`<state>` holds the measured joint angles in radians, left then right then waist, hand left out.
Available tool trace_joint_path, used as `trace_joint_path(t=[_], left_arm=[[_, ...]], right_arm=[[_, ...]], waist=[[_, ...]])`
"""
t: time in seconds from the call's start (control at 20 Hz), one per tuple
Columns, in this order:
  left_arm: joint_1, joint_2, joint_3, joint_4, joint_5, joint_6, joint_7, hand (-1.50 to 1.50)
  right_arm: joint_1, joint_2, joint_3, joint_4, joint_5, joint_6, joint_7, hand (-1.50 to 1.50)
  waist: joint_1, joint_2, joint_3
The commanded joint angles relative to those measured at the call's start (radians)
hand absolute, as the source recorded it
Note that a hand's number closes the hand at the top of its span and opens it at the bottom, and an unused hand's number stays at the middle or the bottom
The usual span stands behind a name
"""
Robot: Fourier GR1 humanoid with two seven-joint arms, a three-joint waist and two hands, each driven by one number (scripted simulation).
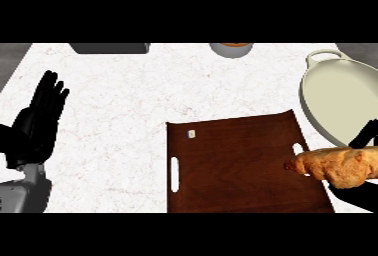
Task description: Pick the croissant from the tray and place it in the pot
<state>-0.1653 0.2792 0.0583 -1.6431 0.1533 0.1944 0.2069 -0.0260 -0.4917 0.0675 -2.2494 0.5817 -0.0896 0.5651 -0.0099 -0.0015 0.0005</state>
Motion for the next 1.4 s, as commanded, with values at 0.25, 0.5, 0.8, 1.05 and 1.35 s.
trace_joint_path(t=[0.25, 0.5, 0.8, 1.05, 1.35], left_arm=[[-0.087, -0.01, 0.007, 0.012, -0.035, 0.011, 0.057, 0.0], [-0.042, -0.019, 0.017, -0.01, -0.029, -0.009, 0.043, 0.0], [-0.041, -0.036, -0.004, 0.0, -0.032, -0.019, 0.013, 0.0], [-0.024, -0.022, 0.012, -0.016, -0.02, -0.042, 0.017, 0.0], [-0.061, -0.043, 0.006, -0.001, -0.036, -0.025, 0.045, 0.0]], right_arm=[[-0.074, 0.001, -0.257, 0.322, -0.196, 0.016, -0.244, 1.5], [-0.152, 0.01, -0.333, 0.552, -0.266, 0.022, -0.372, 1.5], [-0.188, -0.129, -0.332, 0.787, 0.056, -0.132, -0.483, 1.5], [-0.354, -0.086, -0.299, 1.139, 0.15, -0.268, -0.573, 1.5], [-0.494, -0.123, -0.37, 1.509, 0.063, -0.261, -0.81, 1.5]], waist=[[0.009, 0.003, 0.0], [0.016, 0.003, 0.0], [0.044, 0.013, 0.002], [0.052, 0.011, 0.001], [0.036, 0.01, 0.002]])
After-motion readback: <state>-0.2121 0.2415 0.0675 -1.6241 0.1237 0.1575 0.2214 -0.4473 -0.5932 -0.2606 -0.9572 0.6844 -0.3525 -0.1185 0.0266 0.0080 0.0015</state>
